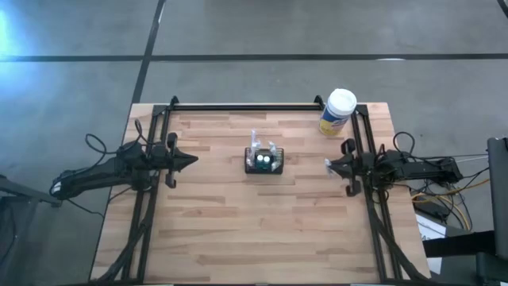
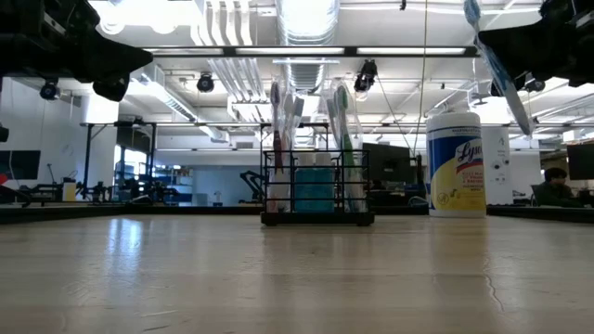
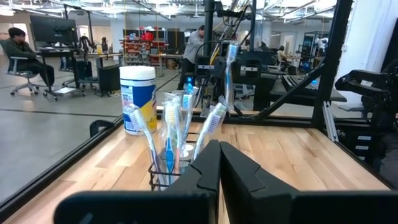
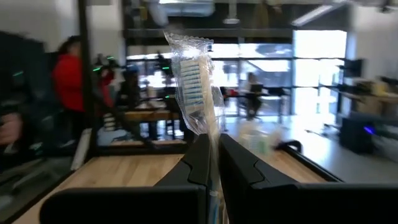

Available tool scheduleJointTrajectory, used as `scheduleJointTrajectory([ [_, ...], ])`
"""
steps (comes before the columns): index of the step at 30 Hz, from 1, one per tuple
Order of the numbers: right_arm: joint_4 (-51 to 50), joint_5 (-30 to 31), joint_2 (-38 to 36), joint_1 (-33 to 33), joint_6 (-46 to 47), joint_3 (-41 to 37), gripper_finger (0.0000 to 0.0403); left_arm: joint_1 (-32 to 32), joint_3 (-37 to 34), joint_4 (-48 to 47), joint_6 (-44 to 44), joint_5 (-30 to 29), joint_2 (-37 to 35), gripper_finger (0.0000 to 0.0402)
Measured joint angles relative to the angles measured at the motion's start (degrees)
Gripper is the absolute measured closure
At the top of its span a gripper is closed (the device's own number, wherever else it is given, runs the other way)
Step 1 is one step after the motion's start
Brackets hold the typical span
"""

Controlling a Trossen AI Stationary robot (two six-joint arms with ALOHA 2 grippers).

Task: Pick & Place toothbrushing station
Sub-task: Put the blue toothbrush into the black organizer

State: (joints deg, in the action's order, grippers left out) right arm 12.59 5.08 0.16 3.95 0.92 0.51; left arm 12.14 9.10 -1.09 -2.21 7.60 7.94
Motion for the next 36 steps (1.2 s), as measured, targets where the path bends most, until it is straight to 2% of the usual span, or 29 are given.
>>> scheduleJointTrajectory([
  [3, -0.1, 4.2, 0.7, 0.0, 1.5, 0.1, 0.0390, 0.0, 0.0, 0.0, 0.0, -1.3, 0.0, 0.0391],
  [9, -0.4, 4.5, 7.2, 0.0, 1.4, 4.1, 0.0390, 0.0, 0.0, 0.0, 0.1, -3.2, 0.0, 0.0390],
  [17, 1.0, 4.4, 21.4, 0.0, -2.7, 13.8, 0.0390, 0.0, 0.0, 0.5, -0.9, -3.2, 0.0, 0.0388],
  [22, 5.9, 1.5, 32.7, 0.0, -6.5, 22.2, 0.0390, -0.1, 0.0, 5.8, -4.0, -1.8, 1.2, 0.0388],
  [26, 12.0, -0.4, 42.2, 0.0, -10.1, 28.1, 0.0390, -0.1, 0.2, 11.9, -3.8, 0.9, 4.9, 0.0390],
  [30, 21.6, -6.1, 50.3, 0.0, -13.1, 31.9, 0.0390, -0.3, 2.7, 16.4, -3.7, 2.0, 11.2, 0.0387],
  [36, 27.7, -8.2, 59.7, -0.9, -15.3, 33.5, 0.0390, -0.8, 9.2, 18.9, -2.8, 2.0, 23.5, 0.0373],
])
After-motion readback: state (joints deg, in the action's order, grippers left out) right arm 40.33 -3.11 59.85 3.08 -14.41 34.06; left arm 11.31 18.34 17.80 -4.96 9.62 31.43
